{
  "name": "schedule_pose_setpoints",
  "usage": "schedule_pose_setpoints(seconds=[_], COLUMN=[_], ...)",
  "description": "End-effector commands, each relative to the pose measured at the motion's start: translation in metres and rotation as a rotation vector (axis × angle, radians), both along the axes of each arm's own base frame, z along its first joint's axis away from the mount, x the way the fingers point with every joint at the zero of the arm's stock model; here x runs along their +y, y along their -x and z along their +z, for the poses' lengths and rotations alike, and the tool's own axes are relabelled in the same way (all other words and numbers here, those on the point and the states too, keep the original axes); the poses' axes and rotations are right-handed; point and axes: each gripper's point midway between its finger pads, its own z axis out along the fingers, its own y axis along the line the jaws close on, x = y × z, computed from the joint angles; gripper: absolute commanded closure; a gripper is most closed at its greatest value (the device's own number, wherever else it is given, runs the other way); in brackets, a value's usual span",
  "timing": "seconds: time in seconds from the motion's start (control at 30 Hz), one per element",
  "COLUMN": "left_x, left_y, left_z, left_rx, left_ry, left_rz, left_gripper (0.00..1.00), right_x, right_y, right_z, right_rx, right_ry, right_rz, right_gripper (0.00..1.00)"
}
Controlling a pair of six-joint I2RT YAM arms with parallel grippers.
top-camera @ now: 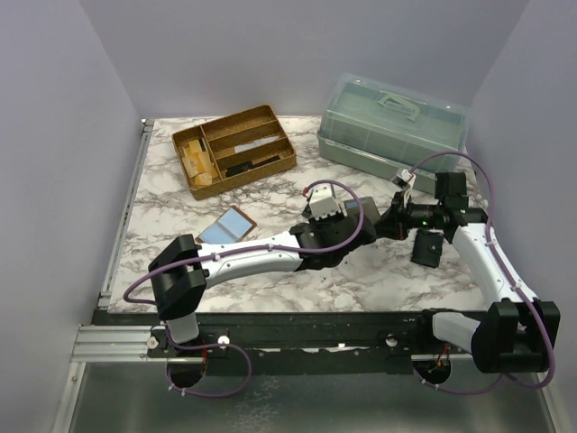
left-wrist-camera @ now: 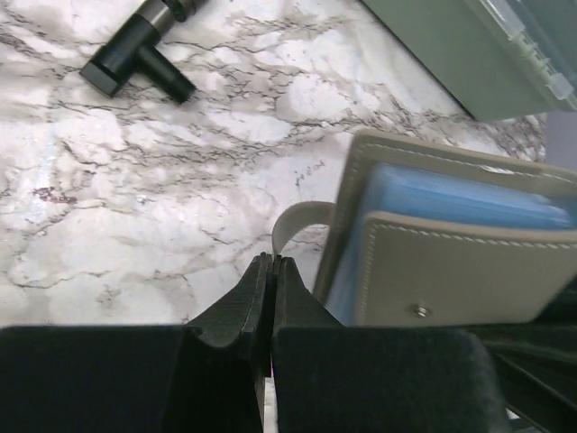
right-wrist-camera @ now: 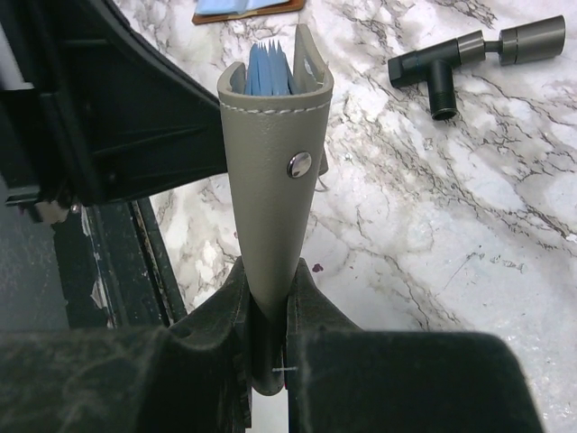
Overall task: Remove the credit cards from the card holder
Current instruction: Open the card holder at the center of the board.
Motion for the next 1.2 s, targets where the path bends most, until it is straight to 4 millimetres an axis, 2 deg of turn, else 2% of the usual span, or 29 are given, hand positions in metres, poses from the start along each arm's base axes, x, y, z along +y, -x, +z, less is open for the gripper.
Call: schedule_pose_setpoints(seconds=[0.0, 0.23, 0.33, 0.37, 0.5, 0.6, 0.7, 0.83, 0.97, 1.17], left_x=[0.023, 0.047, 0.049, 0.05, 0.05, 0.063, 0.076, 0.084, 0.083, 0.07], left_y=[-0.002, 0.0, 0.01, 0.015, 0.038, 0.051, 0.062, 0.073, 0.077, 0.086], left_z=[0.001, 0.004, 0.002, -0.001, 0.01, 0.022, 0.033, 0.05, 0.06, 0.075], left_rx=[-0.013, -0.047, -0.059, -0.062, -0.161, -0.249, -0.337, -0.443, -0.501, -0.585], left_ry=[-0.044, -0.042, -0.014, 0.005, 0.176, 0.29, 0.325, 0.352, 0.38, 0.425], left_rz=[0.023, 0.009, -0.12, -0.177, -0.439, -0.547, -0.605, -0.669, -0.715, -0.809], left_gripper=[1.0, 0.98, 0.83, 0.74, 0.4, 0.24, 0.13, 0.05, 0.04, 0.04], right_x=[0.002, 0.003, 0.003, 0.004, 0.005, 0.007, 0.008, 0.009, 0.012, 0.013], right_y=[0.0, 0.001, 0.002, 0.003, 0.005, 0.009, 0.011, 0.015, 0.02, 0.024], right_z=[0.008, 0.007, 0.007, 0.007, 0.007, 0.008, 0.007, 0.008, 0.013, 0.014], right_rx=[-0.053, -0.047, -0.047, -0.048, -0.048, -0.05, -0.052, -0.054, -0.073, -0.074], right_ry=[-0.013, -0.017, -0.017, -0.018, -0.026, -0.039, -0.045, -0.057, -0.079, -0.09], right_rz=[0.008, 0.021, 0.029, 0.031, 0.048, 0.072, 0.092, 0.124, 0.153, 0.168], right_gripper=[1.0, 1.0, 1.0, 1.0, 1.0, 1.0, 1.0, 1.0, 1.0, 1.0])
